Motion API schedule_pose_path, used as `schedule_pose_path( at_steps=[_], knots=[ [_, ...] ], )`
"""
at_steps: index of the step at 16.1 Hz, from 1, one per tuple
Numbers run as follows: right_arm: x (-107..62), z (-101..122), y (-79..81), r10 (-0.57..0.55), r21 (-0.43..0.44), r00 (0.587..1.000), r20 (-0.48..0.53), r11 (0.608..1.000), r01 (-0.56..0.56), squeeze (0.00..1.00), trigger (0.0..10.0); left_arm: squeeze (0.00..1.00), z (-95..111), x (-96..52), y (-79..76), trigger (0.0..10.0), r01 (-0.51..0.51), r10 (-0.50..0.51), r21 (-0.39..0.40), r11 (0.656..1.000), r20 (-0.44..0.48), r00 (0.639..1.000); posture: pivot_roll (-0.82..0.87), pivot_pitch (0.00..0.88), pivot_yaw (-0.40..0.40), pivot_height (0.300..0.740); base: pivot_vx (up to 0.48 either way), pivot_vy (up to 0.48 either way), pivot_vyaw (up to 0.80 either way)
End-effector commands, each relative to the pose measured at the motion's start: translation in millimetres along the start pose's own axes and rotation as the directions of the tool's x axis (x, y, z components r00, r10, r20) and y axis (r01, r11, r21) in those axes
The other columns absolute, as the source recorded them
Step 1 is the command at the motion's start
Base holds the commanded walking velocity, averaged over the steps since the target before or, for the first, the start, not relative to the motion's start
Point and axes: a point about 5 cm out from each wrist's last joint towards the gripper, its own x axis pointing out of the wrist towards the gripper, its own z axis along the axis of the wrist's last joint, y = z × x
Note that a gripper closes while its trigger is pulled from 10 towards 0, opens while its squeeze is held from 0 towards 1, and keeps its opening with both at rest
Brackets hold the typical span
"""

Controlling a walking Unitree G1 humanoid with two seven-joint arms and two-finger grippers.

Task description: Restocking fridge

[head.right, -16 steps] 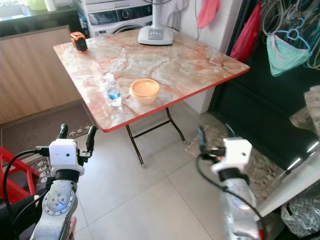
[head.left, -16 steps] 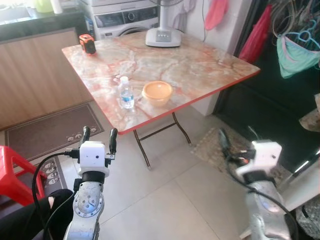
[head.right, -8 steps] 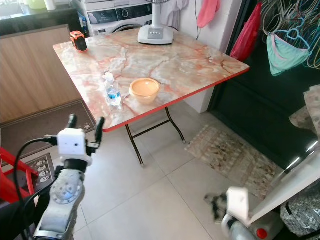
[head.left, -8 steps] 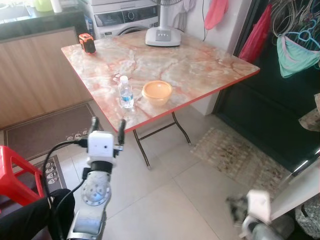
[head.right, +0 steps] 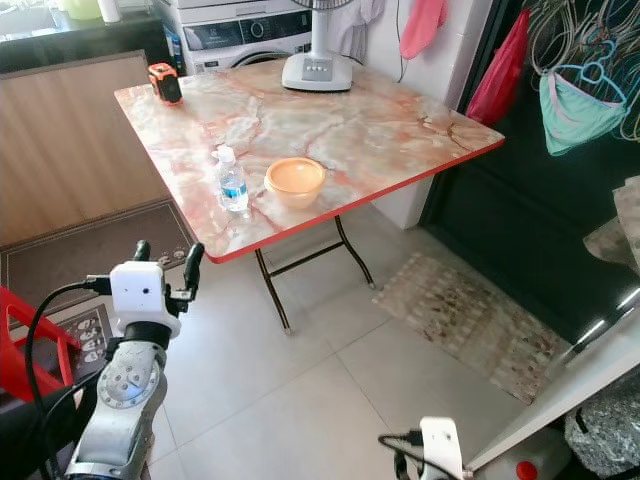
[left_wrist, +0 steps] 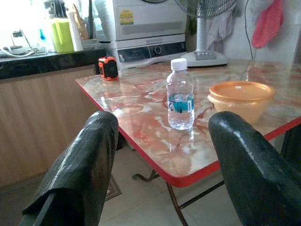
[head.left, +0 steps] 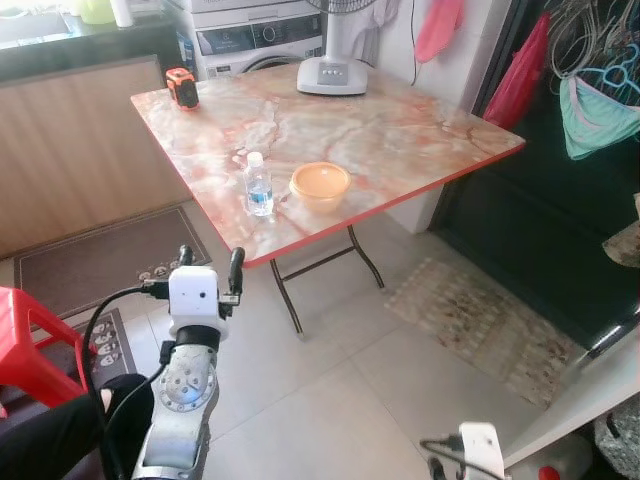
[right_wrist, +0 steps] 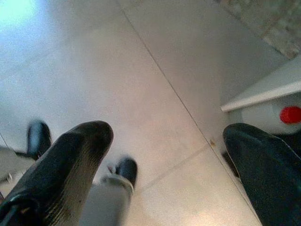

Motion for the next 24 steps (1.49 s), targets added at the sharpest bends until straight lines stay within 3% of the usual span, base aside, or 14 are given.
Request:
schedule_pose_path(
  at_steps=[1, 5, 13, 18, 19, 23, 24],
  knots=[
    [0.0, -0.5, -0.6, -0.002, -0.009, 1.0, -0.008, 1.0, 0.002, 0.0, 10.0, 0.0, 5.0, 1.7, 2.2, 10.0, -0.005, 0.005, 0.004, 1.0, 0.01, 1.0, 0.06, 0.0, -0.033, 0.74, 0.0, 0.0, 0.78],
    [0.8, 0.9, 1.0, 0.01, 0.034, 1.0, -0.011, 0.999, -0.01, 0.0, 10.0, 0.0, 4.7, 3.5, 0.0, 10.0, 0.031, -0.031, 0.007, 1.0, 0.001, 1.0, 0.06, 0.0, -0.033, 0.74, 0.0, 0.0, 0.39],
    [0.9, -0.2, 6.1, 0.067, 0.005, 0.997, -0.024, 0.998, -0.067, 0.0, 10.0, 0.0, 6.2, 5.5, 1.2, 10.0, 0.027, -0.027, 0.013, 1.0, 0.007, 1.0, 0.07, 0.0, -0.044, 0.74, 0.03, 0.0, 0.0],
    [-0.8, -7.1, 11.6, 0.135, -0.095, 0.989, -0.053, 0.986, -0.14, 0.0, 10.0, 0.0, 10.6, 10.3, 1.3, 10.0, 0.029, -0.029, 0.006, 1.0, 0.028, 0.999, 0.06, 0.0, -0.039, 0.74, 0.248, 0.0, 0.0],
    [-1.4, -11.4, 13.3, 0.146, -0.168, 0.985, -0.089, 0.973, -0.159, 0.0, 10.0, 0.0, 11.4, 11.4, 0.2, 10.0, 0.03, -0.03, 0.008, 1.0, 0.032, 0.999, 0.07, 0.0, -0.04, 0.74, 0.255, 0.0, 0.0],
    [-1.0, -11.3, 7.5, 0.067, -0.052, 0.995, -0.079, 0.996, -0.072, 0.0, 10.0, 0.0, 13.4, 11.7, -2.0, 10.0, 0.029, -0.029, 0.008, 1.0, 0.042, 0.999, 0.07, 0.0, -0.039, 0.74, 0.263, 0.0, 0.0],
    [-1.1, -11.8, 6.6, 0.061, -0.061, 0.995, -0.085, 0.996, -0.066, 0.0, 10.0, 0.0, 14.1, 12.1, -3.1, 10.0, 0.034, -0.034, 0.008, 0.999, 0.044, 0.998, 0.07, 0.0, -0.038, 0.74, 0.27, 0.0, 0.0]
  ],
)
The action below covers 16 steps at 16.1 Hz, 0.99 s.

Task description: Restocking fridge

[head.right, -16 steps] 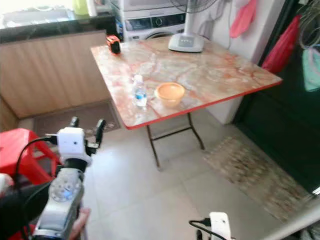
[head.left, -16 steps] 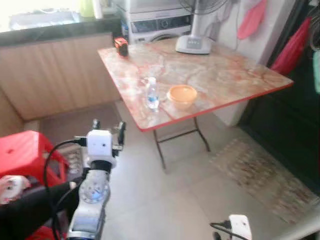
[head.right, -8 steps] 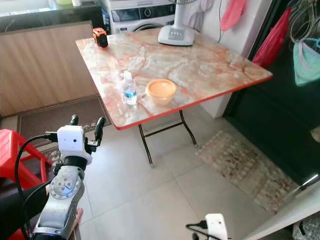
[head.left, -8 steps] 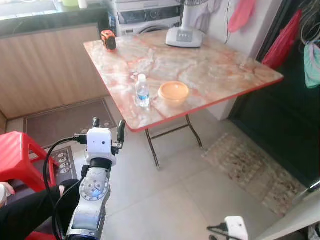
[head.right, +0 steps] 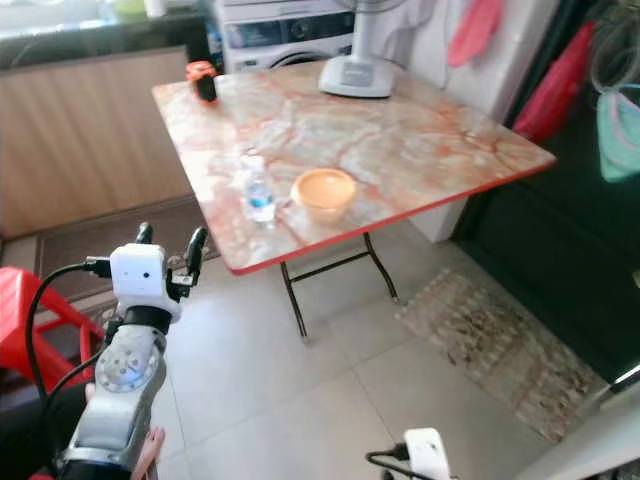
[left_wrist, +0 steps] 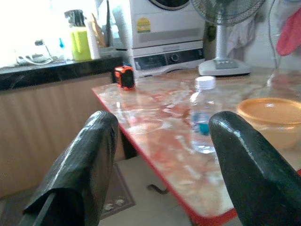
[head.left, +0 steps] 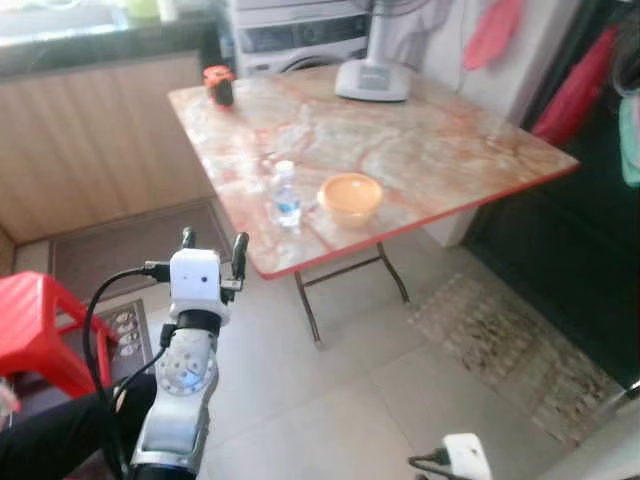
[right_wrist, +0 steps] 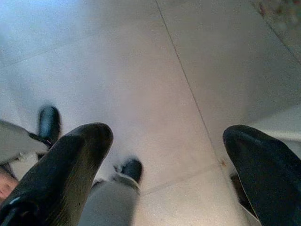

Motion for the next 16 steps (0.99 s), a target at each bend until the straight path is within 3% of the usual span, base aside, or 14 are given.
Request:
schedule_pose_path(
  at_steps=[1, 2, 4, 6, 7, 9, 12, 16],
  knots=[
    [-0.1, -3.5, 1.9, 0.008, -0.026, 1.0, -0.023, 1.0, -0.009, 0.0, 10.0, 0.0, 3.0, 2.2, -0.2, 10.0, 0.009, -0.009, 0.007, 1.0, 0.014, 1.0, 0.06, 0.0, -0.038, 0.74, 0.274, 0.0, 0.0],
    [-0.2, -8.7, 10.3, 0.064, -0.131, 0.997, -0.052, 0.989, -0.07, 0.0, 10.0, 0.0, 2.4, 3.0, 0.5, 10.0, 0.013, -0.013, 0.015, 1.0, 0.017, 1.0, 0.06, 0.0, -0.038, 0.74, 0.274, 0.0, 0.0],
    [-0.6, -8.2, 5.5, 0.044, -0.141, 0.998, -0.055, 0.989, -0.051, 0.0, 10.0, 0.0, 1.8, 3.5, 2.5, 10.0, 0.004, -0.004, 0.021, 1.0, 0.017, 1.0, 0.07, 0.0, -0.053, 0.74, 0.272, 0.0, 0.21],
    [-2.3, -0.1, -15.2, -0.057, 0.011, 0.998, -0.013, 0.998, 0.057, 0.0, 10.0, 0.0, 3.7, 3.4, 4.2, 10.0, -0.012, 0.011, 0.018, 1.0, 0.023, 1.0, 0.07, 0.0, -0.048, 0.74, 0.272, 0.0, 0.0],
    [-3.6, -0.1, -22.1, -0.089, 0.029, 0.996, -0.017, 0.996, 0.09, 0.0, 10.0, 0.0, 3.5, 2.9, 2.7, 10.0, -0.008, 0.007, 0.018, 1.0, 0.022, 1.0, 0.07, 0.0, -0.047, 0.74, 0.266, 0.0, 0.6],
    [-4.6, 0.0, -26.8, -0.101, 0.033, 0.995, -0.018, 0.994, 0.101, 0.0, 10.0, 0.0, 3.2, 2.8, 0.9, 10.0, 0.008, -0.009, 0.018, 1.0, 0.022, 1.0, 0.07, 0.0, -0.039, 0.74, 0.274, 0.0, 0.8],
    [-6.0, 0.6, -33.5, -0.125, 0.175, 0.992, -0.006, 0.977, 0.124, 0.0, 10.0, 0.0, 3.9, 4.4, 1.5, 10.0, 0.011, -0.011, 0.02, 1.0, 0.025, 1.0, 0.07, 0.0, -0.031, 0.74, 0.274, 0.0, 0.0],
    [-7.0, -2.3, -35.5, -0.139, 0.217, 0.99, -0.012, 0.966, 0.139, 0.0, 10.0, 0.0, 4.8, 4.9, -1.1, 10.0, 0.027, -0.027, 0.019, 0.999, 0.027, 0.999, 0.07, 0.0, -0.025, 0.74, 0.273, 0.0, 0.0]
  ],
)
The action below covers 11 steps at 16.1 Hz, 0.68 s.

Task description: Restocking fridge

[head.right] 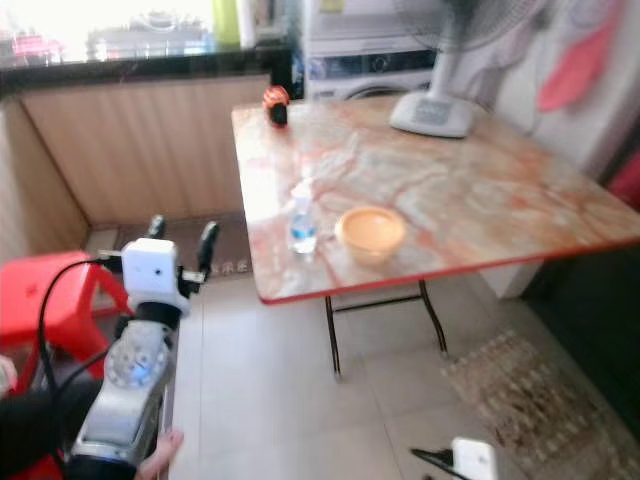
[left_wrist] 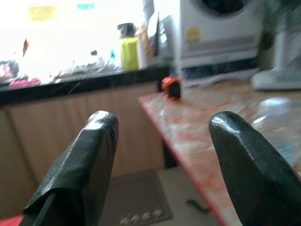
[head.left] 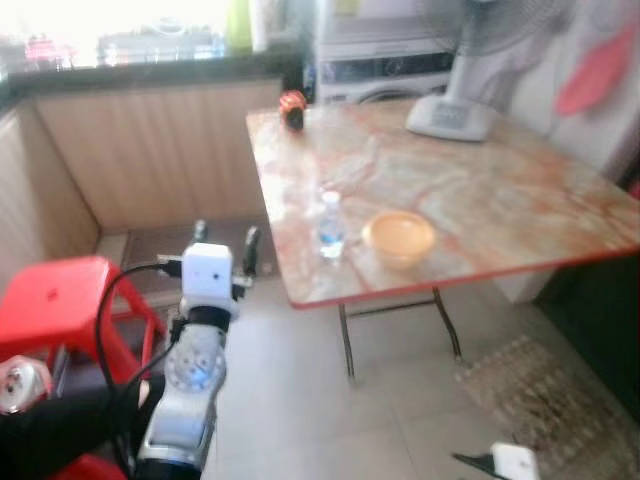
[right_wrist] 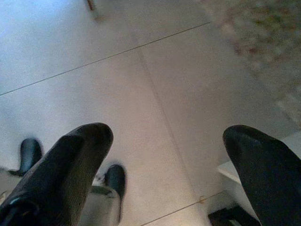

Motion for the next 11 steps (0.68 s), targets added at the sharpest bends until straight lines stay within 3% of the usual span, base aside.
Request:
schedule_pose_path(
  at_steps=[1, 11],
  knots=[
    [-1.0, -0.9, -4.9, -0.01, 0.012, 1.0, 0.001, 1.0, 0.01, 0.0, 10.0, 0.0, 2.4, 2.4, -1.8, 10.0, 0.012, -0.012, -0.002, 1.0, 0.007, 1.0, 0.07, 0.0, -0.025, 0.74, 0.274, 0.0, 0.0],
    [-1.1, 1.4, -6.5, 0.007, -0.012, 1.0, 0.007, 1.0, -0.007, 0.0, 10.0, 0.0, 6.7, 3.2, -4.1, 10.0, 0.018, -0.019, 0.004, 1.0, 0.022, 1.0, 0.08, 0.0, -0.04, 0.74, 0.295, 0.0, 0.0]
  ],
)
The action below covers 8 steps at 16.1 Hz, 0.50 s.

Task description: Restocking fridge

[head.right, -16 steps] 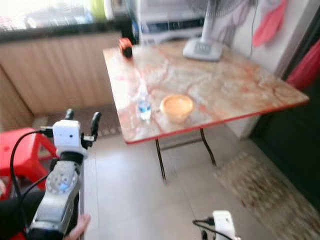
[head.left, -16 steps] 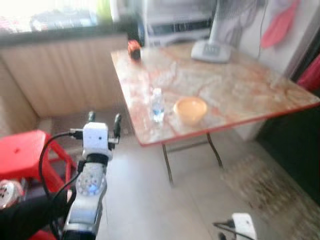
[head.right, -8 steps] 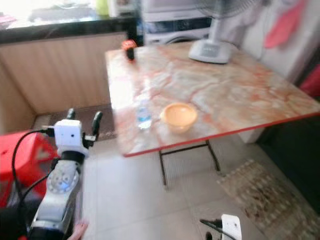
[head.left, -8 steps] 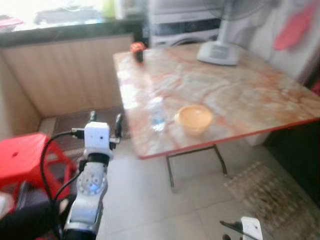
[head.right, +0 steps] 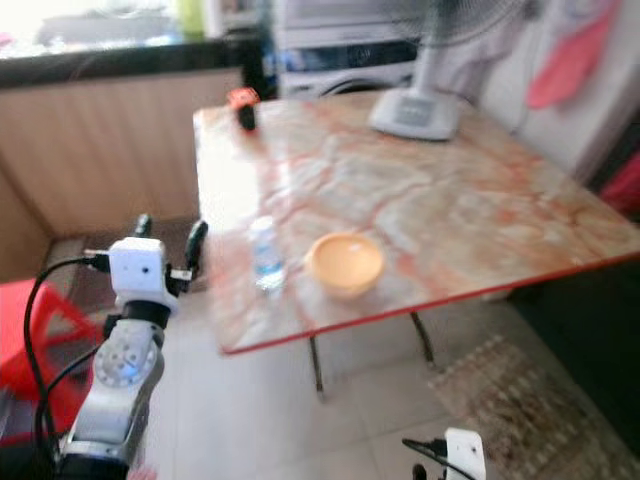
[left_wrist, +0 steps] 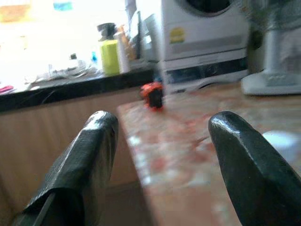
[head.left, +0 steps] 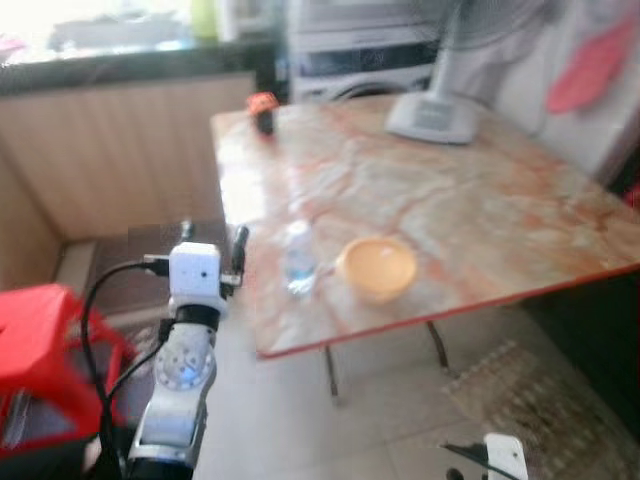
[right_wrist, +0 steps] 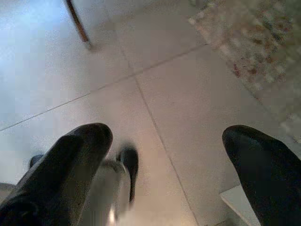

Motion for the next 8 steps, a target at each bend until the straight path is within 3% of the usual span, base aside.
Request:
schedule_pose_path(
  at_steps=[1, 4, 7, 8],
  knots=[
    [-1.2, 0.5, -6.8, -0.017, -0.013, 1.0, 0.0, 1.0, 0.017, 0.0, 10.0, 0.0, 3.5, 0.7, -7.5, 10.0, 0.025, -0.025, -0.002, 1.0, 0.009, 1.0, 0.08, 0.0, -0.042, 0.74, 0.3, 0.0, 0.0],
    [-1.2, 0.9, -7.1, -0.021, 0.003, 1.0, 0.008, 1.0, 0.021, 0.0, 10.0, 0.0, 9.7, 2.0, -11.1, 10.0, 0.058, -0.058, 0.0, 0.998, 0.037, 0.998, 0.08, 0.0, -0.044, 0.74, 0.299, 0.0, 0.0],
    [-1.2, 1.2, -6.4, -0.011, 0.022, 1.0, 0.015, 1.0, 0.01, 0.0, 10.0, 0.0, 28.9, 2.2, -28.4, 10.0, 0.208, -0.208, 0.014, 0.978, 0.121, 0.971, 0.09, 0.0, -0.046, 0.74, 0.0, 0.0, -0.8],
    [-1.2, 1.9, -6.3, -0.009, 0.009, 1.0, 0.018, 1.0, 0.009, 0.0, 10.0, 0.0, 33.0, 2.0, -34.1, 10.0, 0.248, -0.247, 0.011, 0.969, 0.132, 0.96, 0.09, 0.0, -0.044, 0.74, 0.0, 0.0, 0.0]
  ],
)
